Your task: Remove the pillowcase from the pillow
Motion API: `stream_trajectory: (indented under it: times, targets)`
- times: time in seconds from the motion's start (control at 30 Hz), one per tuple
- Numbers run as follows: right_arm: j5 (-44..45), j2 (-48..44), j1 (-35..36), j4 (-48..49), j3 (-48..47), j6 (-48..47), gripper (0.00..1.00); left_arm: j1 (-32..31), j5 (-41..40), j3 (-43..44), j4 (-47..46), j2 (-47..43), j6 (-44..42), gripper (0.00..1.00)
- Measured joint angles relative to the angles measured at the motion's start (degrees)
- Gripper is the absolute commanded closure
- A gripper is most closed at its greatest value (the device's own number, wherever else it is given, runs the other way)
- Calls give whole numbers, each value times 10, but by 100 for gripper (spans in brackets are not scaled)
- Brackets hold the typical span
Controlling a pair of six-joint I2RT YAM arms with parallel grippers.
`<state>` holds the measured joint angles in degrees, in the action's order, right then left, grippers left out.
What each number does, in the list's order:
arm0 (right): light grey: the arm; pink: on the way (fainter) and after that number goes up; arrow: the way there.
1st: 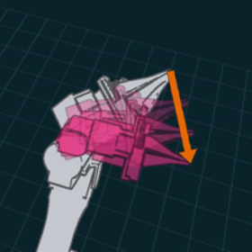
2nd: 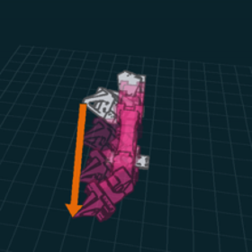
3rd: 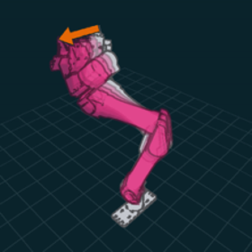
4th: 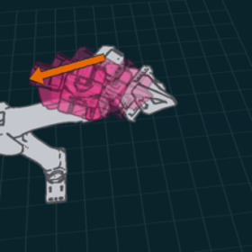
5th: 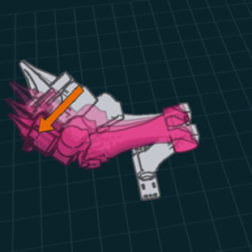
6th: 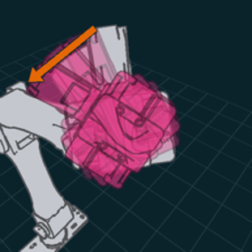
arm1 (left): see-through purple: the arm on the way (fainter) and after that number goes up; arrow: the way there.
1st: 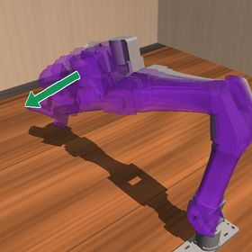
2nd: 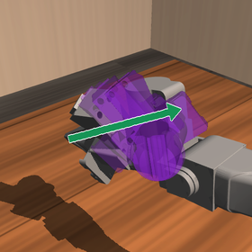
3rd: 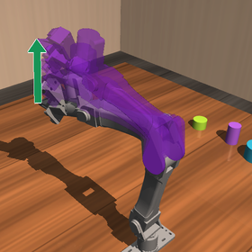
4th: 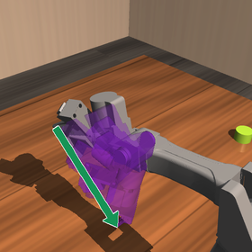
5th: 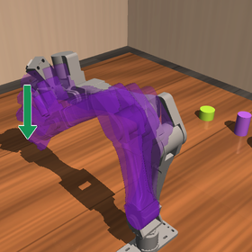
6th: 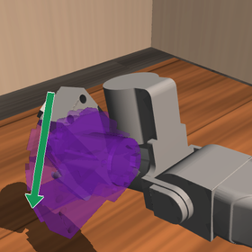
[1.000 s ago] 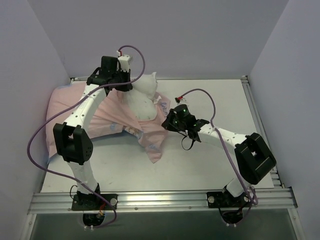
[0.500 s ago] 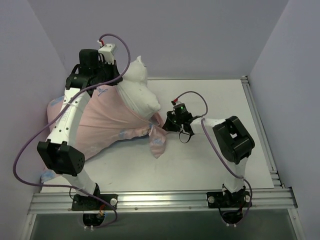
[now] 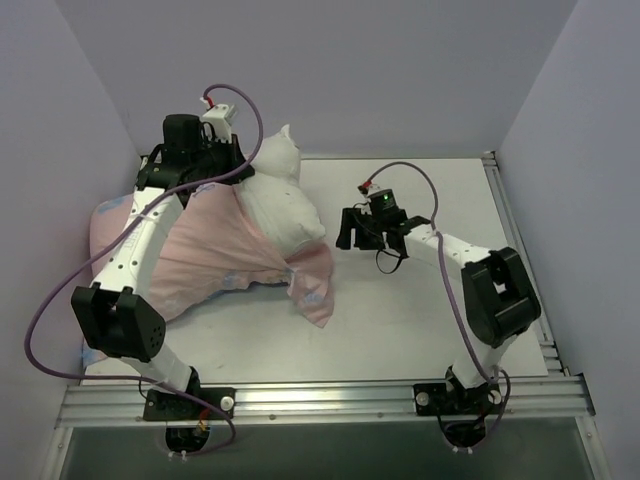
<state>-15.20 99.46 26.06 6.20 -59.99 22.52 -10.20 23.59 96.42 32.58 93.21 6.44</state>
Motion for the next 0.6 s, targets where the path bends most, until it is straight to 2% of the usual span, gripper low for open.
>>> stream_trajectory:
  times: [0.13, 0.37, 0.6]
  targets:
    - [34, -61, -2, -57, -63, -34, 17, -14, 1, 0, -4, 0, 1, 98]
    - [47, -134, 6, -46, -154, -48, 16, -17, 1, 0, -4, 3, 4, 98]
    - [20, -66, 33, -17, -168, -18, 18, -17, 9, 28, 0, 30, 9, 98]
